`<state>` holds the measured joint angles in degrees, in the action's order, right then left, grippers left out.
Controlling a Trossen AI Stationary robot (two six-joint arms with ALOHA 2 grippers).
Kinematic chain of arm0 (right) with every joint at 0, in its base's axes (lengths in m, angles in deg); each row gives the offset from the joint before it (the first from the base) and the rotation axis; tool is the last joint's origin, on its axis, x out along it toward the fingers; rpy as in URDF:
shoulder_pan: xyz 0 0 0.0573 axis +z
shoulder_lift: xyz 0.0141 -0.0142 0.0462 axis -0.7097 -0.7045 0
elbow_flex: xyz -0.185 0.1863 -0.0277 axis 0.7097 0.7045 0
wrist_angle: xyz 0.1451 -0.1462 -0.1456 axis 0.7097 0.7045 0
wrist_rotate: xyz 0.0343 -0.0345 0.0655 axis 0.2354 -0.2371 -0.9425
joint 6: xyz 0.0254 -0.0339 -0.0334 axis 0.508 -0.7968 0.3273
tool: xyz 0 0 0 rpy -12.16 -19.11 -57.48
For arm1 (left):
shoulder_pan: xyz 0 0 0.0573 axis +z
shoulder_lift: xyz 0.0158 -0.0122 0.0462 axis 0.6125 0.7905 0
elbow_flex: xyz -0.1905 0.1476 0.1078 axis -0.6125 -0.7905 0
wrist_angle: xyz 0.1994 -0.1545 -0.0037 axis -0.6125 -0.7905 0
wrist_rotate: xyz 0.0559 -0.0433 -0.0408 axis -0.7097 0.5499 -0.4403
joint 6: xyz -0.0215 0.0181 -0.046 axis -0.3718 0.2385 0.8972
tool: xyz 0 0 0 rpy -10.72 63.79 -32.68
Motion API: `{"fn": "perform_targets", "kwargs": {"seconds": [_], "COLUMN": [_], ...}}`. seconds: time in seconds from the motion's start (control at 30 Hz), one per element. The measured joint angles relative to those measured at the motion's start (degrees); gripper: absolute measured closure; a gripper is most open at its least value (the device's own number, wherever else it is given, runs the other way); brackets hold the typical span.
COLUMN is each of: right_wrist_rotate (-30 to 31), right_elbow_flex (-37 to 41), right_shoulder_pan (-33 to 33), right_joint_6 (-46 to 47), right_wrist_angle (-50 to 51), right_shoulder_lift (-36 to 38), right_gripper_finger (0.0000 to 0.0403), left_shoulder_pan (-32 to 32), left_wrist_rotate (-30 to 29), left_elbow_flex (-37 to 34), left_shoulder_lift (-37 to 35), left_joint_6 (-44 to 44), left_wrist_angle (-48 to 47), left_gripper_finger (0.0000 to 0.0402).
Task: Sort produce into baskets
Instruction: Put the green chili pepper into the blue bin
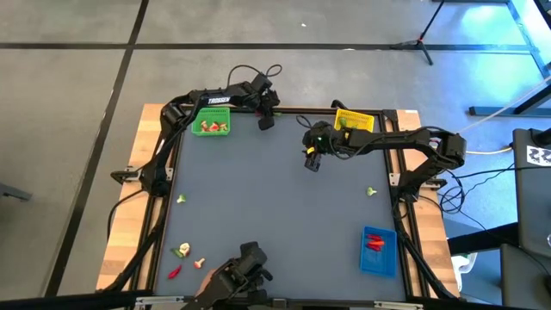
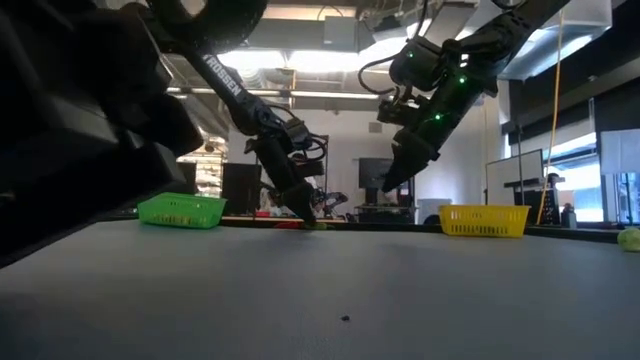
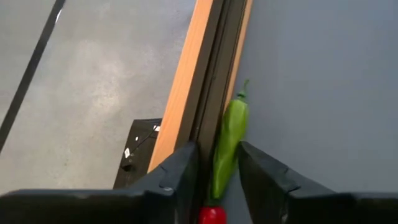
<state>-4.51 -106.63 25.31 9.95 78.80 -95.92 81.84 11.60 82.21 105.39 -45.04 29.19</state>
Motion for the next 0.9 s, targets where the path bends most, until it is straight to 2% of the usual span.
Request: {"fn": "perform_targets", "kwargs": {"seconds": [0.13,0.27,0.5,0.6,0.9], "right_wrist_rotate": [0.0,0.0,0.02,0.0,0.14], "right_elbow_flex": [0.0,0.0,0.0,0.0,0.0], "right_shoulder_pan": [-0.01,-0.01,0.02,-0.01,0.01], "right_joint_6": [0.01,0.0,0.0,0.0,-0.87], "right_wrist_angle": [0.47,0.69,0.5,0.09,-0.11], "right_shoulder_lift": [0.0,0.0,0.0,0.0,0.0], "right_gripper_finger": [0.0194,0.0194,0.0194,0.0194,0.0194], "left_shoulder_pan": [0.02,-0.04,-1.33,-2.65,-3.96], "left_wrist_rotate": [-0.26,-0.85,-2.6,0.26,-0.41], "left_elbow_flex": [0.0,-0.01,-0.35,-0.77,-0.63], "left_shoulder_lift": [0.02,-0.06,-1.42,-1.91,-1.81], "left_joint_6": [-0.21,0.28,1.27,1.87,0.83], "left_wrist_angle": [0.09,0.05,-0.77,-5.36,-6.39], "left_gripper_finger": [0.0321,0.0339,0.0343,0.0344,0.0344]}}
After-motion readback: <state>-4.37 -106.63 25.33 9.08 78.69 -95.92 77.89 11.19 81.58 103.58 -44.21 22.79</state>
